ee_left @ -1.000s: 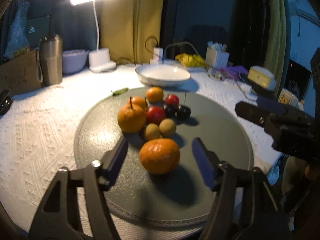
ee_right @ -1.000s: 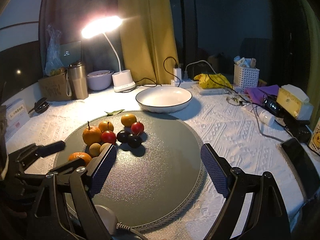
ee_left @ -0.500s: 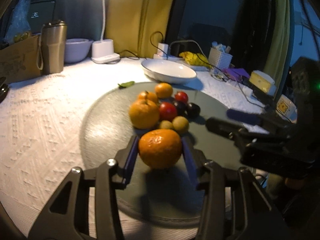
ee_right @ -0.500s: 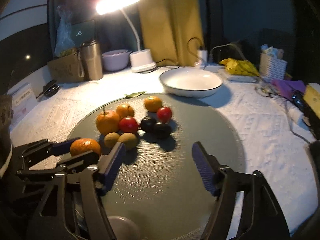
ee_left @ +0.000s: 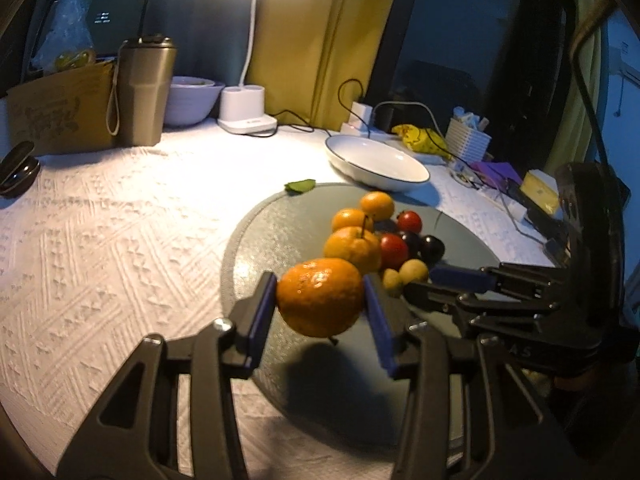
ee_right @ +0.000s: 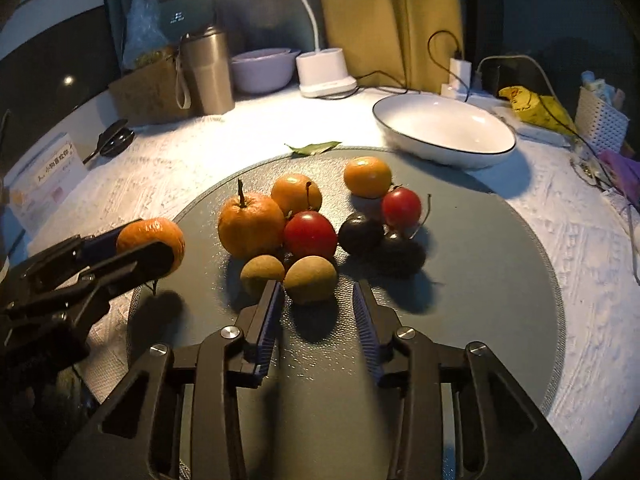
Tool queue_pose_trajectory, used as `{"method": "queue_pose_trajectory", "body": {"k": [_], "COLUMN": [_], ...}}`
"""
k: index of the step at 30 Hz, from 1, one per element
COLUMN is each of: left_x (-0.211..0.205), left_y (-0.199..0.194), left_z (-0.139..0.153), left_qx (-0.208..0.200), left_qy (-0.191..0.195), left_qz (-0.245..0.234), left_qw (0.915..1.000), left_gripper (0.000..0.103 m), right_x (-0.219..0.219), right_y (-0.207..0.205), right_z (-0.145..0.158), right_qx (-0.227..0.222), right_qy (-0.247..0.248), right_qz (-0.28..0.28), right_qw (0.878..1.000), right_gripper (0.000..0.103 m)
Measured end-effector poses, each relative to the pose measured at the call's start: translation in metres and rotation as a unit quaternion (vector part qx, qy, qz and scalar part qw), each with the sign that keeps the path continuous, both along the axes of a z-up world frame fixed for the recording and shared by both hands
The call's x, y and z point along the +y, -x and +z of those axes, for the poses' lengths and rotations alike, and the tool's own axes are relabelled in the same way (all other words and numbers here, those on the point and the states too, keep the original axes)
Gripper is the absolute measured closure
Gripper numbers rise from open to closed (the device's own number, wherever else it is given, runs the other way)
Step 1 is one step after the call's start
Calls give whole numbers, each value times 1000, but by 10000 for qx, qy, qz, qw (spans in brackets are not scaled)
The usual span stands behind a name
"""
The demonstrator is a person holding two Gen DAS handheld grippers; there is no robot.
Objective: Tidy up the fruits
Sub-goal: 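Grasp the tangerine with the left tool while the right tool grasps the brown kiwi, then carry the tangerine and kiwi onto the white plate and open both tools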
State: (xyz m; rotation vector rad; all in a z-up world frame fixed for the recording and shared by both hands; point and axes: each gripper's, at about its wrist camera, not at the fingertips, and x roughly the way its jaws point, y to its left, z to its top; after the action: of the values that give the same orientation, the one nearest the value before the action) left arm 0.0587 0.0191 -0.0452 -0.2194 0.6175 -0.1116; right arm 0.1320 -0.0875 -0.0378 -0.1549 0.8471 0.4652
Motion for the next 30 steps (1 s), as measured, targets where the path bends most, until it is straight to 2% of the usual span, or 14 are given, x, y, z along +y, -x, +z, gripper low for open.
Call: {"method": "queue_pose_trajectory", "body": {"k": [6,8,14,30], "left_x": [0,1,0,-18], "left_y": [-5,-7,-13,-50], "left_z": [6,8,14,49], "left_qx": [10,33,62,-76], "left_qy": [-110,-126,-195,-435], "left_qz": [2,28,64,-123], "left_qw": [9999,9999,9998,9989], "left_gripper": [58,58,58,58], "right_x": [9,12,10,-14], "right_y": [-7,-10,-11,-30], "right_z": [1,-2,-1,44], "right_qx": [43,96,161,-268], "right_qy": [128,172,102,-67], "right_qz": [137,196,297,33], "right_qw": [9998,9996,9994,9996], "right_gripper": [64,73,73,73]}}
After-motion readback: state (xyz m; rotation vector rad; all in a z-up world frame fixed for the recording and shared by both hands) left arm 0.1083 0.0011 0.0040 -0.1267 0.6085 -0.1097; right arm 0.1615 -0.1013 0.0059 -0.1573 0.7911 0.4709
